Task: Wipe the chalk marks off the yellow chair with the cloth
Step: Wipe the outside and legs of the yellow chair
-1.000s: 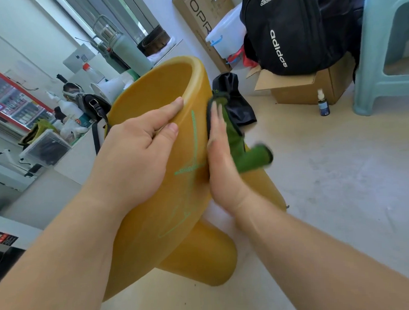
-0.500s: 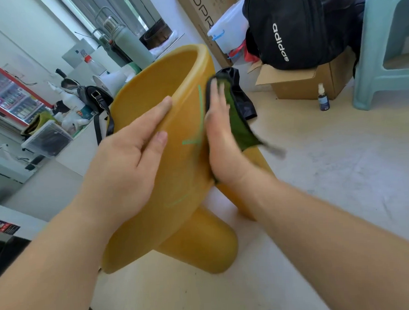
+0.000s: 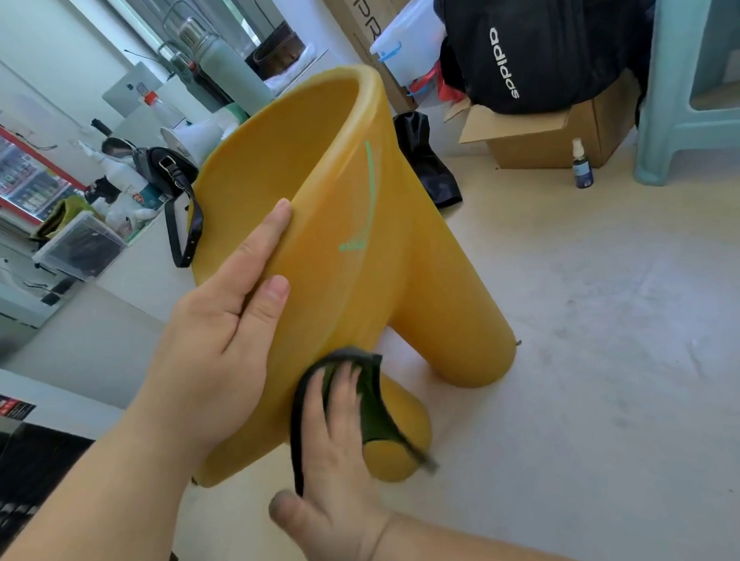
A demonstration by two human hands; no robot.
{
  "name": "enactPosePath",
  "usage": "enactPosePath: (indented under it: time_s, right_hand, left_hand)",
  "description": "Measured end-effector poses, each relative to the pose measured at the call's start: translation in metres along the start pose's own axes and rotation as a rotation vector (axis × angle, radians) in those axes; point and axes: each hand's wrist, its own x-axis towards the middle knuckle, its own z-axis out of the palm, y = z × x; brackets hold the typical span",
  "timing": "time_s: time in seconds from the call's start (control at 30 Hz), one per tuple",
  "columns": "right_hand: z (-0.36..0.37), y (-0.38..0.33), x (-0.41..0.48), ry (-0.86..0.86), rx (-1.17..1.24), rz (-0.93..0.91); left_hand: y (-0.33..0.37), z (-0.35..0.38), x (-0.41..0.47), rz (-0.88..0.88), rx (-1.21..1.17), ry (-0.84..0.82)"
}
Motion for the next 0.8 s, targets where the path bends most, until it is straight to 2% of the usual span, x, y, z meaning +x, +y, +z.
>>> enactPosePath:
  time_s: [0.07, 0.2, 0.3, 0.43, 0.53, 0.63, 0.8]
  right_hand:
    - [-0.004, -0.003, 0.014, 0.066, -0.015, 0.006]
    - [-0.048, -0.016, 0.082, 0.445, 0.003, -0.084]
    - [-0.101, -0.026, 0.13, 0.547, -0.003, -0.086]
    - [-0.163, -0.026, 0.171, 0.538, 0.22, -0.13]
    - [-0.167, -0.026, 0.166, 0.516, 0.243, -0.107]
    - [-0.123, -0.015, 0.123, 0.53, 0.138, -0.082]
    - [-0.027, -0.005, 0.035, 0.387, 0.05, -0.014]
  left_hand:
    - [-0.002, 0.0, 0.0, -0.002, 0.001, -0.003]
    - [-0.003, -0.002, 0.002, -0.015, -0.064, -0.006]
    - [0.003, 0.001, 0.011, -0.06, -0.203, -0.038]
    - [0.02, 0.018, 0.033, -0.054, -0.218, -0.072]
    - [0.027, 0.025, 0.048, -0.021, -0.193, -0.049]
    - [0.031, 0.028, 0.054, 0.003, -0.163, -0.02]
    - [0.037, 0.031, 0.058, -0.052, -0.207, -0.044]
